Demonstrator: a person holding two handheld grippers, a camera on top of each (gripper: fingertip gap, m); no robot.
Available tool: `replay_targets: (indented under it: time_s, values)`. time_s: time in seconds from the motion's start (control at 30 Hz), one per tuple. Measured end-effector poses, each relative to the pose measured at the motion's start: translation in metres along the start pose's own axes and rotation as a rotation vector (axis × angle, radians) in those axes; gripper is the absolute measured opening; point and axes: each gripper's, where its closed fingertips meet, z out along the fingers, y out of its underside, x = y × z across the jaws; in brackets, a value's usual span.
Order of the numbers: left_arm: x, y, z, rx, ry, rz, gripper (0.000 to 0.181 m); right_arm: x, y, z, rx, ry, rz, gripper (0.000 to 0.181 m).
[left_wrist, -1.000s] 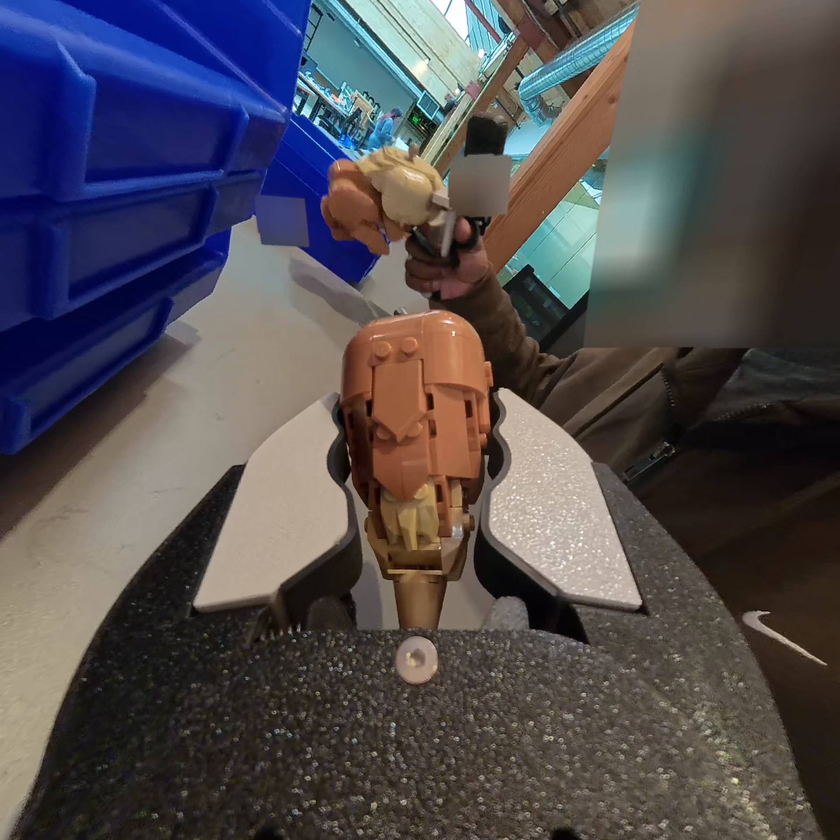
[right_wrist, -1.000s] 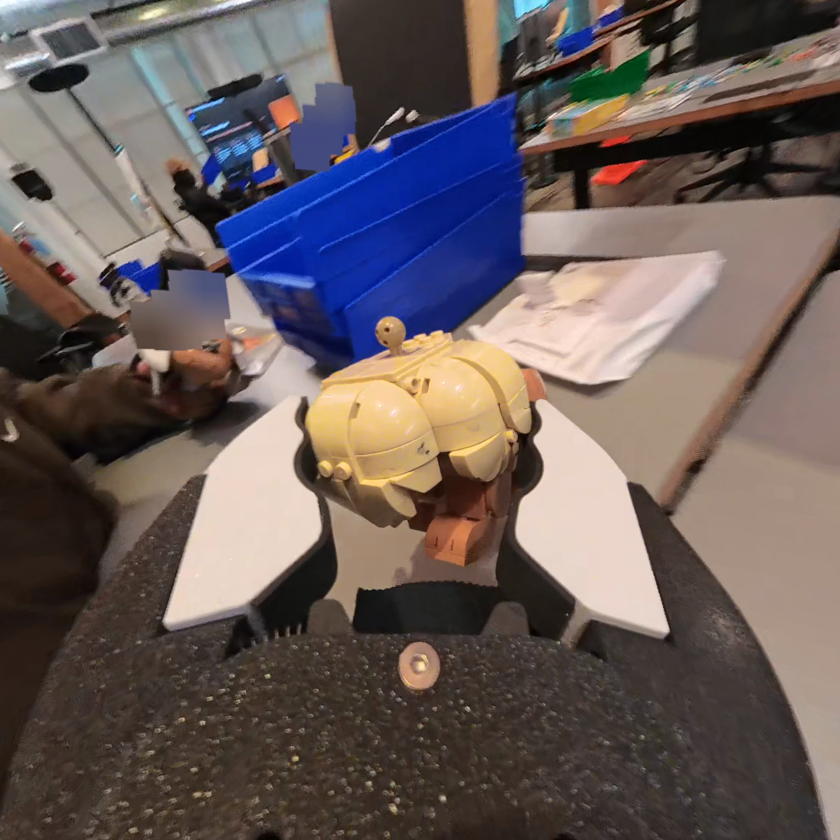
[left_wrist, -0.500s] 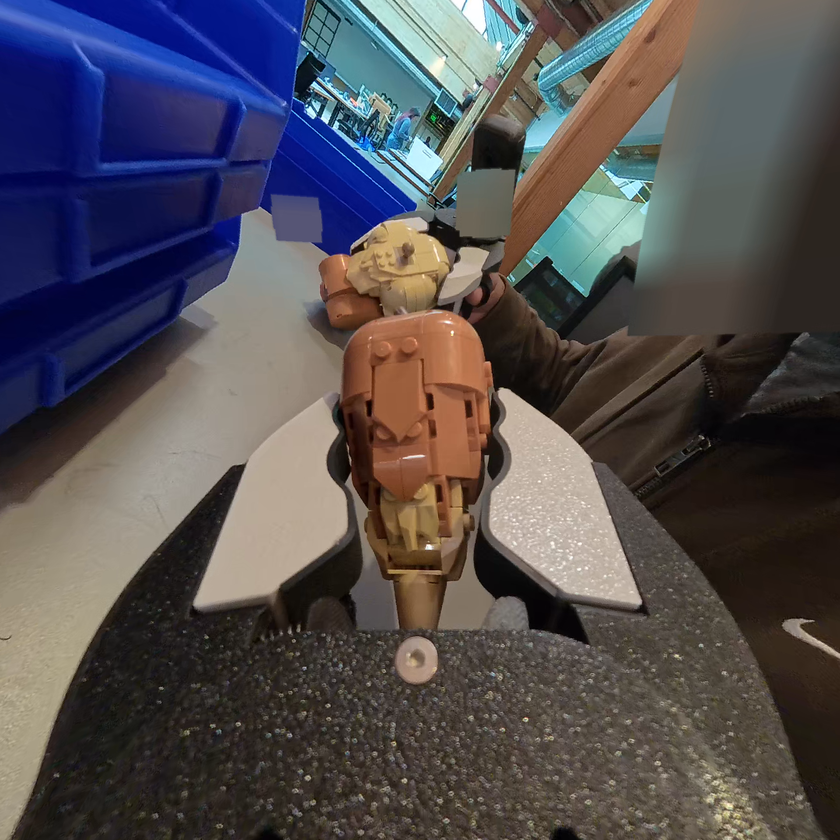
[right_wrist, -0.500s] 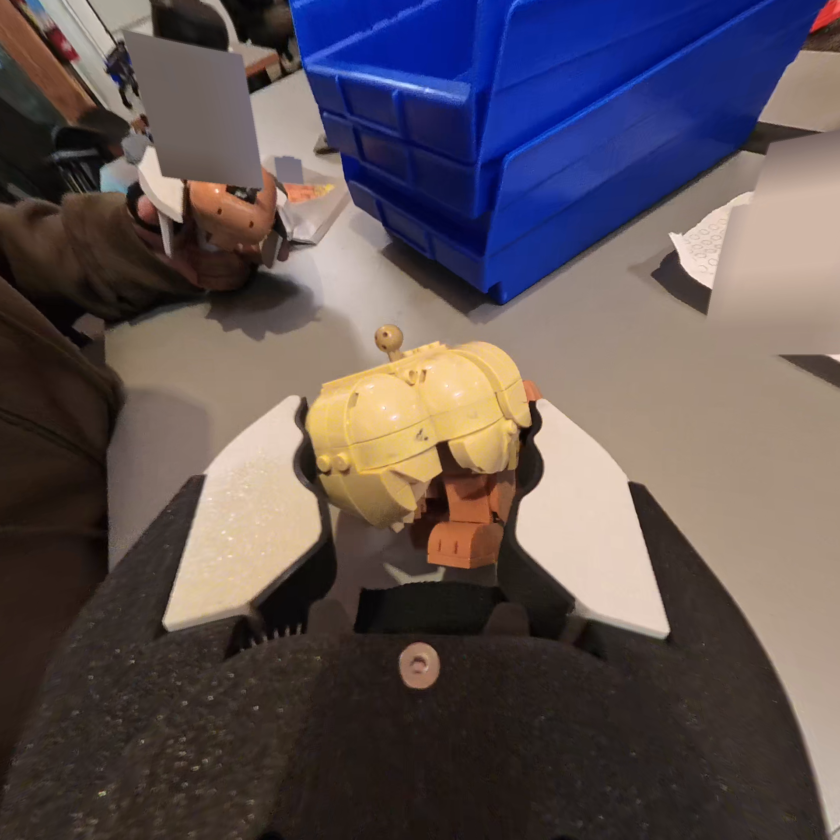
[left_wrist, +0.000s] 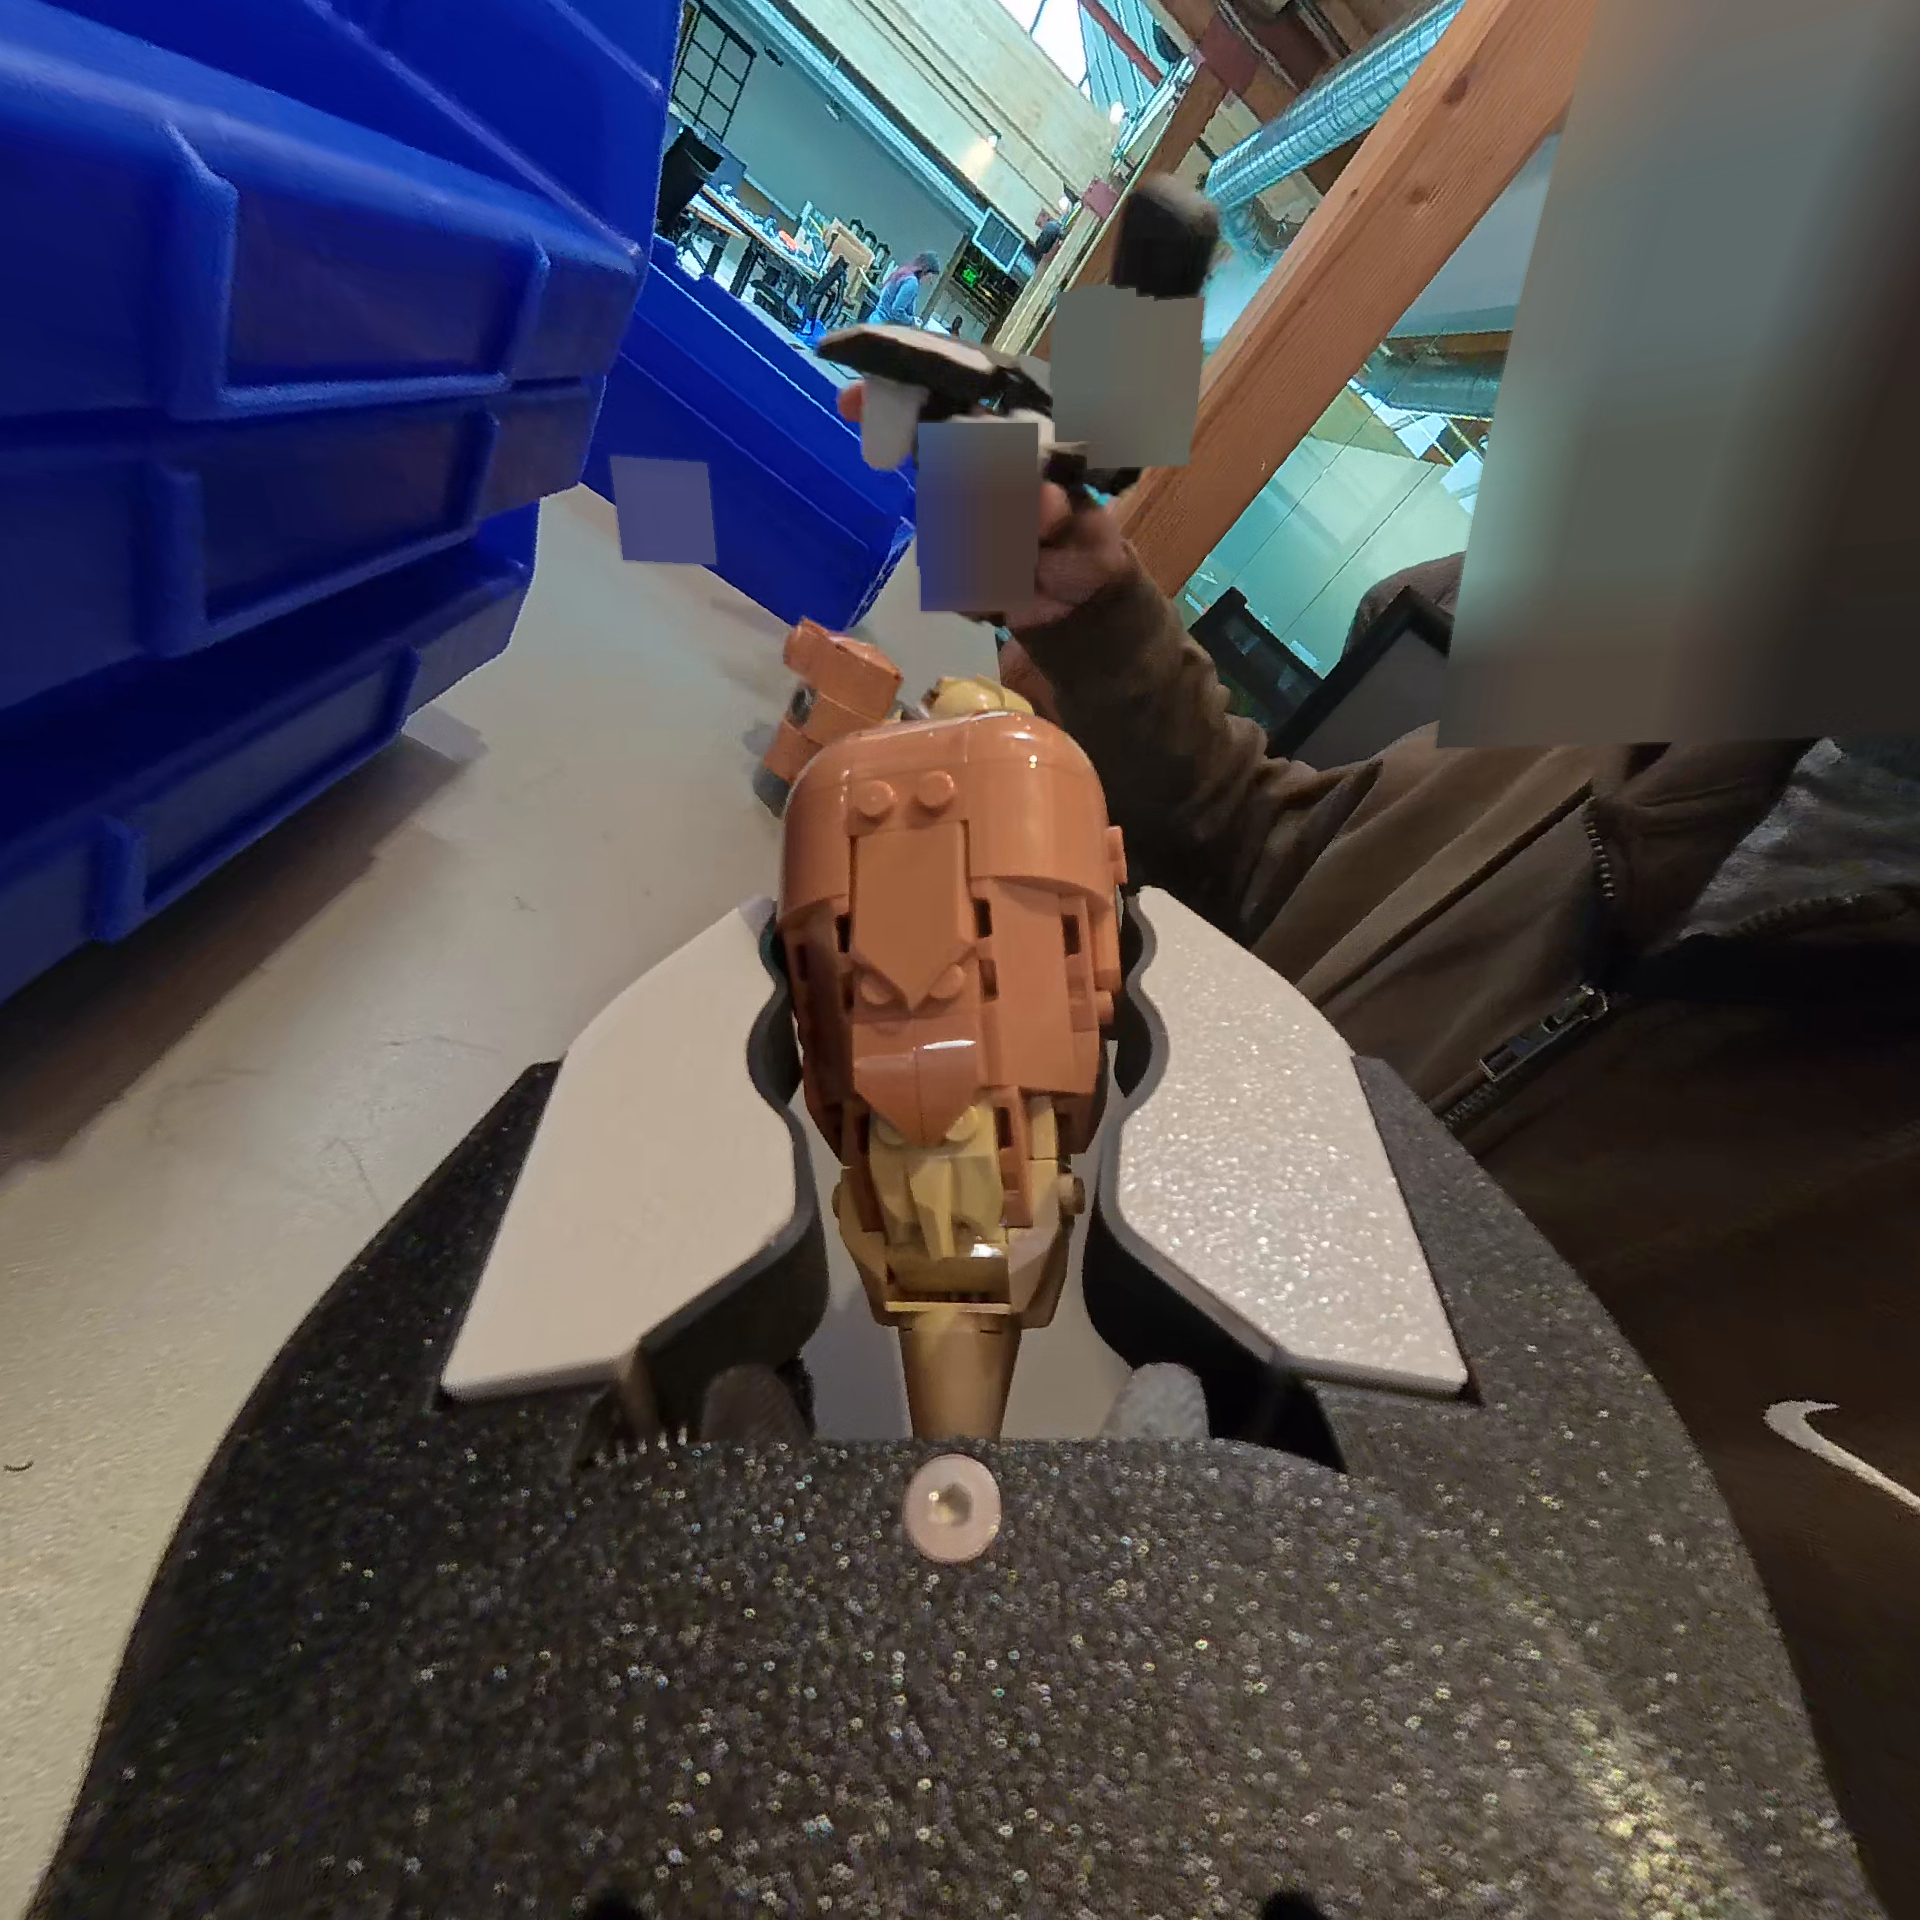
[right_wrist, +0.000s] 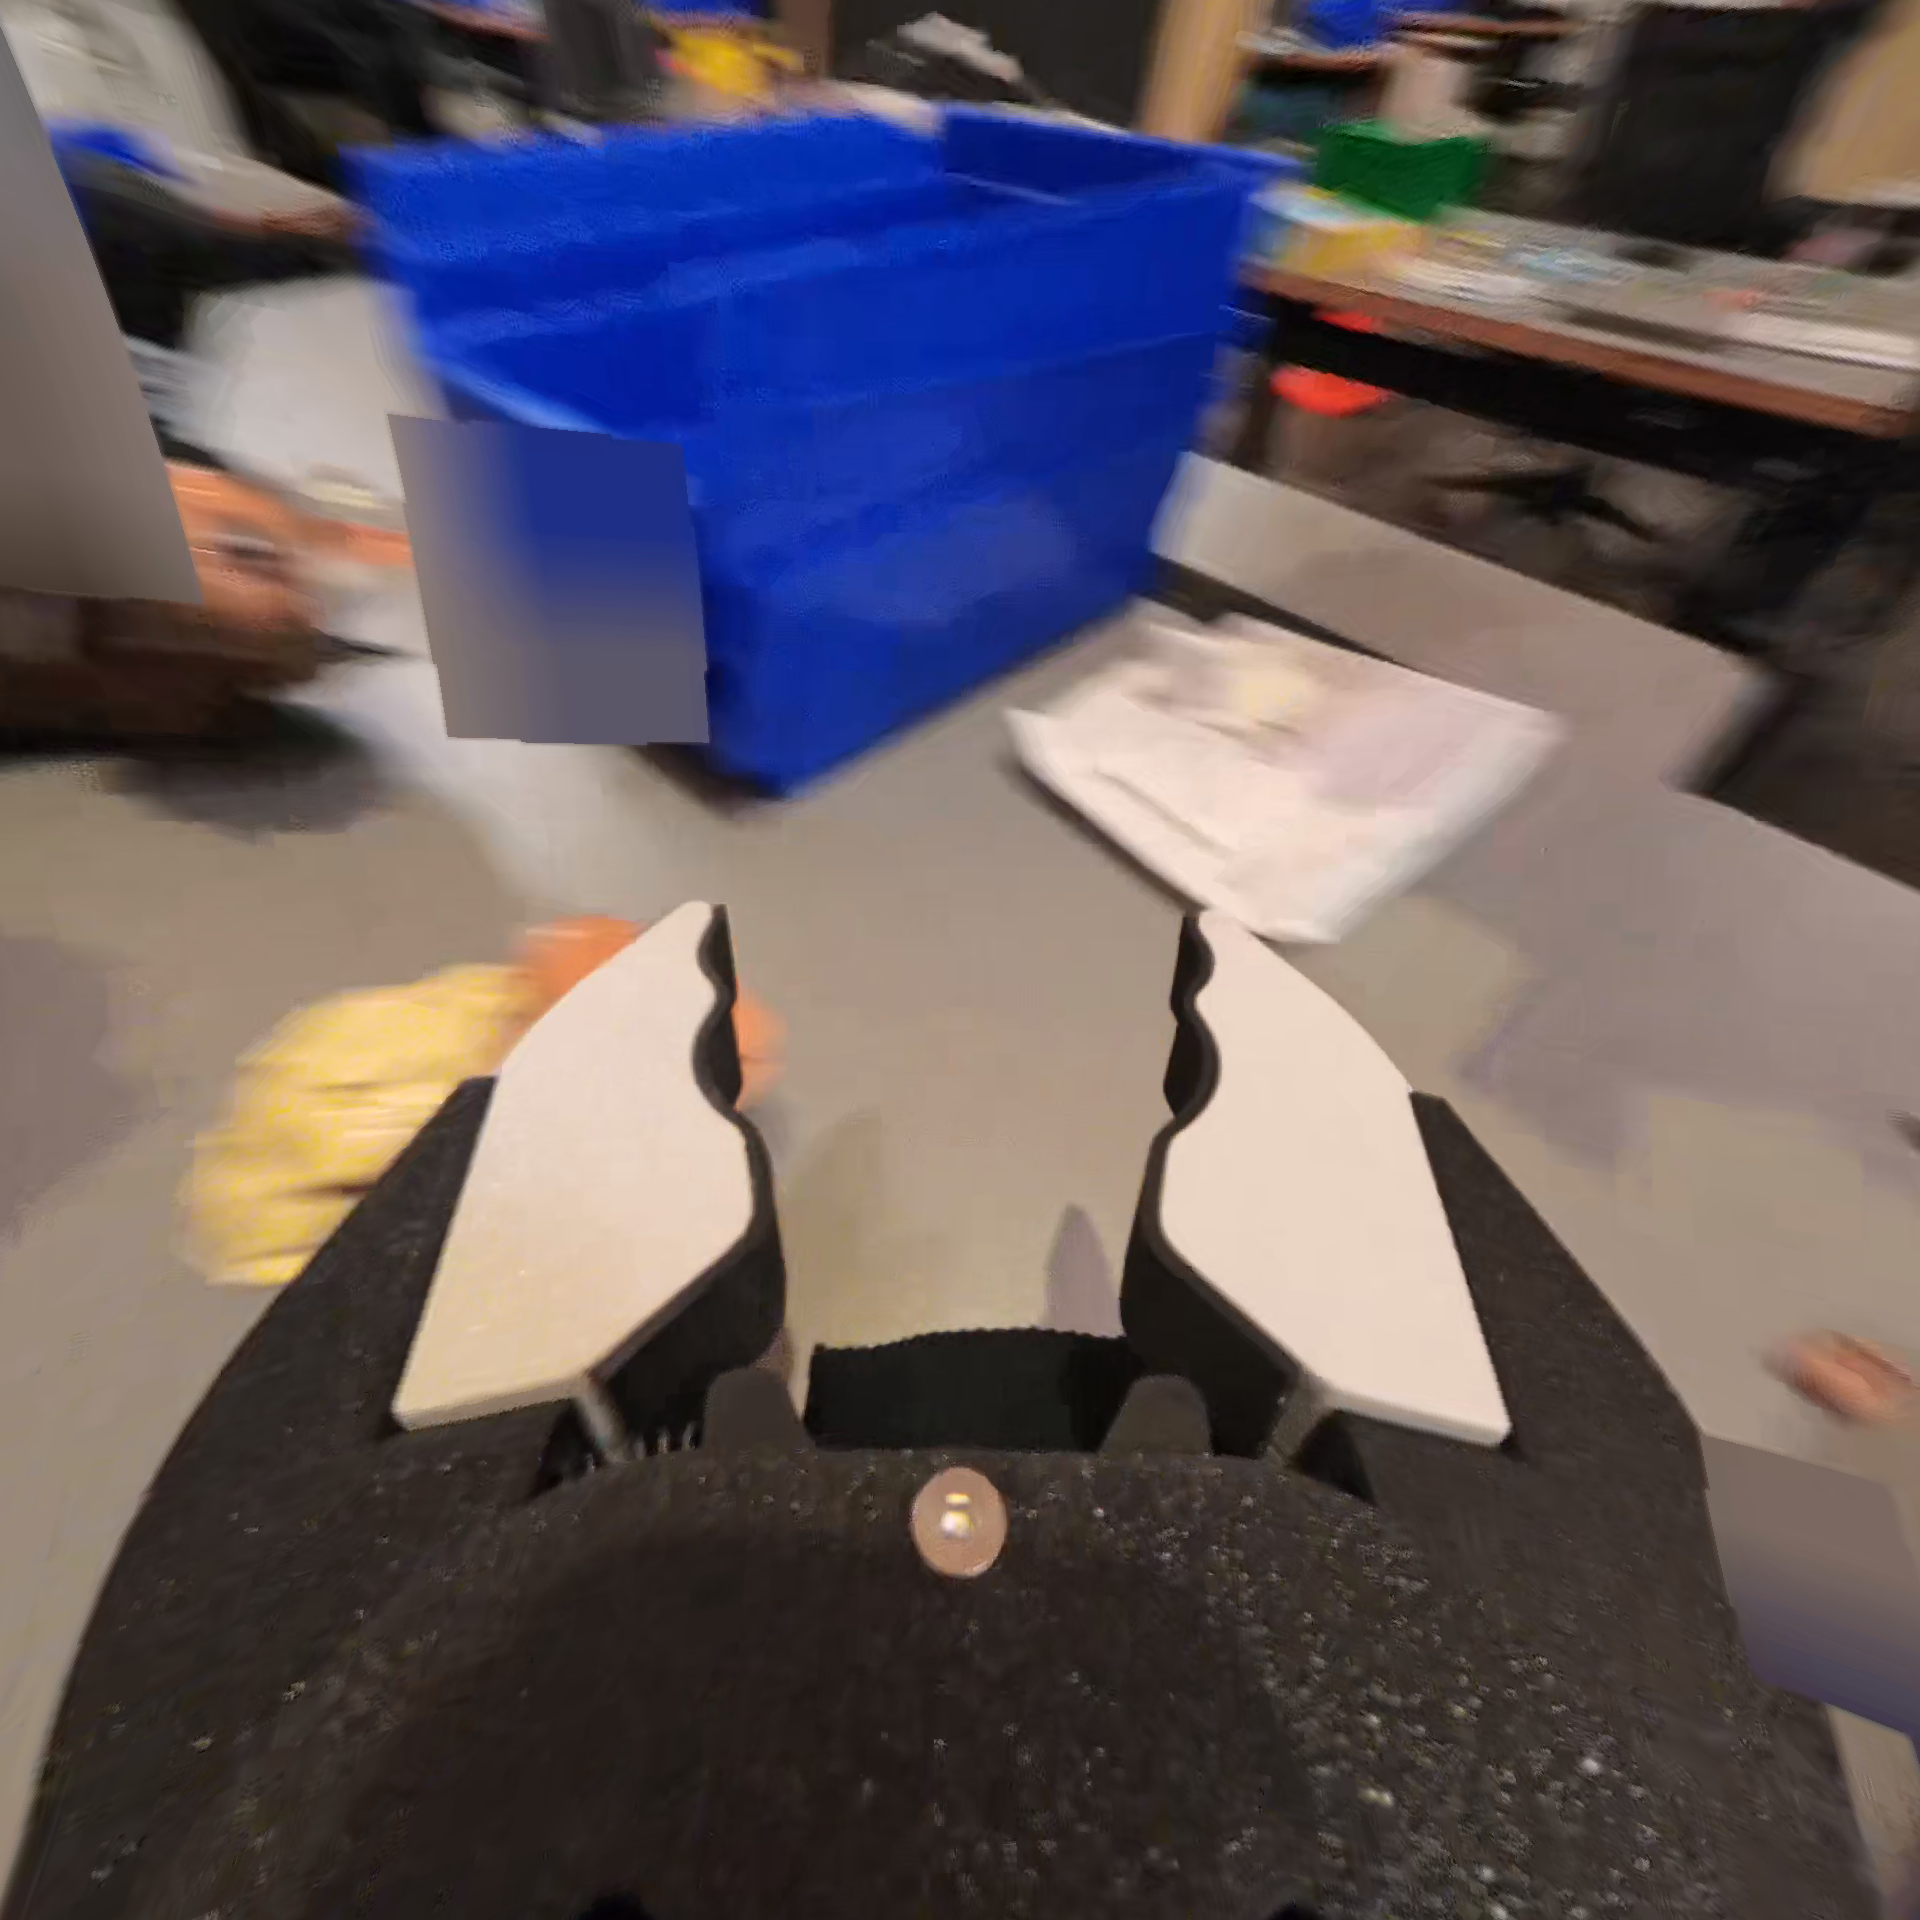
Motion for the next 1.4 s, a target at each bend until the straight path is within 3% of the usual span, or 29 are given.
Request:
replay_targets:
  time_s: [0.13, 0.23, 0.33, 0.43, 0.47, 0.53, 0.57, 0.67, 0.73, 0.93, 1.03, 1.1, 1.2, 1.4]
  values:
    - [0.001, 0.000, 0.000, -0.001, 0.003, 0.008, 0.059, 0.156, 0.074, -0.014, -0.263, 0.500, 0.062, 0.073]
    - [0.001, 0.000, 0.000, 0.003, -0.002, 0.013, 0.059, 0.236, 0.131, -0.007, -0.389, 0.675, 0.167, 0.064]
    - [0.000, 0.001, -0.002, 0.007, -0.019, 0.021, 0.059, 0.283, 0.173, 0.012, -0.499, 0.733, 0.222, 0.064]
    - [0.000, 0.001, -0.005, 0.017, -0.037, 0.024, 0.059, 0.314, 0.197, 0.025, -0.524, 0.781, 0.303, 0.063]
    - [0.000, 0.001, -0.007, 0.020, -0.041, 0.024, 0.059, 0.321, 0.200, 0.030, -0.492, 0.776, 0.347, 0.056]
    - [-0.001, 0.000, -0.009, 0.029, -0.047, 0.022, 0.059, 0.325, 0.201, 0.035, -0.467, 0.740, 0.429, 0.021]
    - [-0.001, 0.000, -0.009, 0.034, -0.049, 0.021, 0.059, 0.324, 0.202, 0.036, -0.465, 0.729, 0.449, 0.018]
    - [0.000, -0.002, -0.011, 0.046, -0.044, 0.020, 0.059, 0.306, 0.199, 0.038, -0.468, 0.642, 0.469, 0.017]
    - [0.001, -0.001, -0.011, 0.044, -0.038, 0.024, 0.059, 0.280, 0.180, 0.039, -0.391, 0.543, 0.477, 0.017]
    - [0.007, 0.001, -0.010, 0.033, -0.004, 0.043, 0.059, 0.155, 0.069, 0.018, -0.094, 0.242, 0.413, 0.018]
    - [0.011, 0.002, -0.010, 0.028, 0.013, 0.059, 0.059, 0.075, 0.027, 0.019, -0.066, 0.074, 0.306, 0.017]
    - [0.014, 0.004, -0.010, 0.025, 0.017, 0.070, 0.059, 0.027, 0.029, 0.030, -0.149, -0.008, 0.251, 0.018]
    - [0.019, 0.008, -0.011, 0.015, 0.011, 0.076, 0.059, -0.016, 0.060, 0.048, -0.313, -0.066, 0.206, 0.018]
    - [0.021, 0.019, -0.023, -0.022, -0.053, 0.097, 0.059, -0.033, 0.096, 0.060, -0.431, -0.054, 0.262, 0.025]
